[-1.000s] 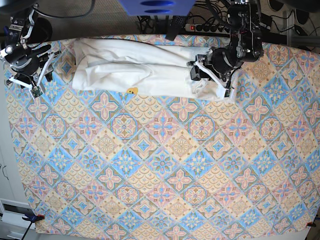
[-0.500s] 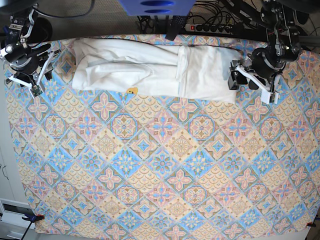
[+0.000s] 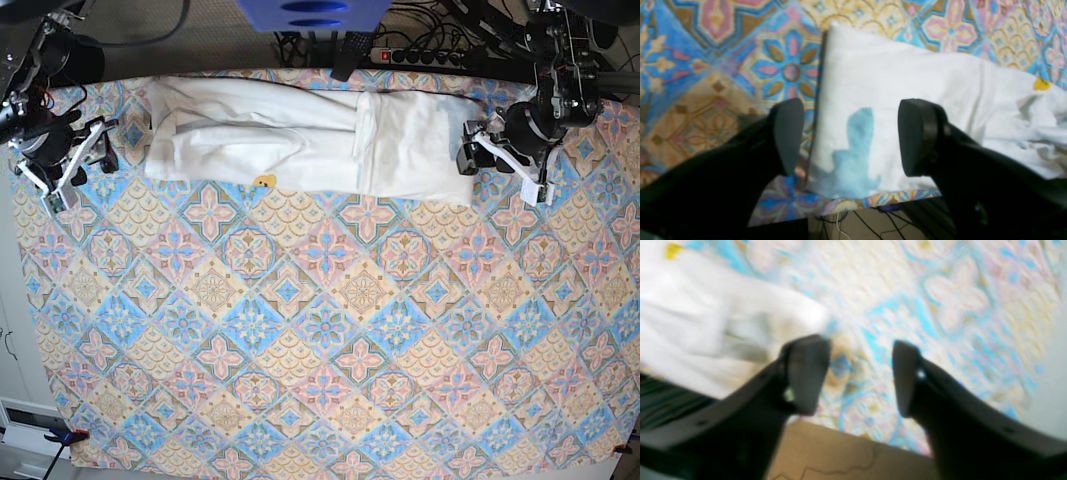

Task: Fold the T-shirt properly
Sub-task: 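Grasp the strip's other end with the right gripper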

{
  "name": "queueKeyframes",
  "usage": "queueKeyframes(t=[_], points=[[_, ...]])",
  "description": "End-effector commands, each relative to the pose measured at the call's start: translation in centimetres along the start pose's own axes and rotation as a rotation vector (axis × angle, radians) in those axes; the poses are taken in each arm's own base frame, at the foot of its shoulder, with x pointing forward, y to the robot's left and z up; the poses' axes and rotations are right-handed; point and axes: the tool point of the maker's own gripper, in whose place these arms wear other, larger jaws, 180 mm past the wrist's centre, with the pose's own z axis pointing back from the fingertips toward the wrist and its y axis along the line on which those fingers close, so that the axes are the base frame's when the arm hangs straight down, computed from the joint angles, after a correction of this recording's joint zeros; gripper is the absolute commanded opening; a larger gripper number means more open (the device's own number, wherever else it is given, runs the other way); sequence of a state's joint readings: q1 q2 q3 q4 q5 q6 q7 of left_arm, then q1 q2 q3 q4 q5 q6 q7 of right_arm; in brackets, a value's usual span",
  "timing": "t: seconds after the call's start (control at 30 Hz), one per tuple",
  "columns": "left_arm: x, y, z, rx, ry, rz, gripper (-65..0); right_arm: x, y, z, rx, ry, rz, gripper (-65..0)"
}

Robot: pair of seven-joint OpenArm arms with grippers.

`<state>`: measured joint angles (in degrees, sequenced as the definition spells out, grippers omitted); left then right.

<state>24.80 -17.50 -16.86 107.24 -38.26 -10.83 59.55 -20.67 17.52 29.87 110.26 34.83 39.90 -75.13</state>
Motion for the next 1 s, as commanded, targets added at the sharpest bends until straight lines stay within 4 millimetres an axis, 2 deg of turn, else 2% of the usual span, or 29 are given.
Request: queueKeyframes(t=[0.0,0.07,0.13,0.4,0.7,0.83,0.97], points=[[0.9,0.2,0.4,0.003,-0.028,-0.015,-21.4,0.5,-0.3,0.3,-0.006,-0.016,0.016,-21.8],[0.9,0.2,0.4,0.003,-0.028,-0.016,-21.4,0.4,0.7,-0.4,0.029,-0.006,0.023,-15.4],[0.9,0.3,0.4,0.004,-0.028,-0.017,-21.4,-0.1,1.6,-1.2,0.066,0.01,0.024,-12.6],[0.9,0.3,0.5,0.003,-0.028,-0.019,-21.4,-5.1,3.8,-4.8,0.187,0.13,-0.133,-12.2],[0.9,0.2,0.4,0.001,-0.027,-0.016,-21.4,-6.5,5.1,-6.3,0.233,0.127,-0.216,-12.2],[0.9,0.2,0.4,0.0,-0.027,-0.015,-21.4,-6.1,5.4,-7.0,0.248,0.118,-0.242,-12.2],[0.9,0.2,0.4,0.0,-0.027,-0.015,-21.4,-7.3,6.5,-7.7,0.277,0.141,-0.289,-12.2]])
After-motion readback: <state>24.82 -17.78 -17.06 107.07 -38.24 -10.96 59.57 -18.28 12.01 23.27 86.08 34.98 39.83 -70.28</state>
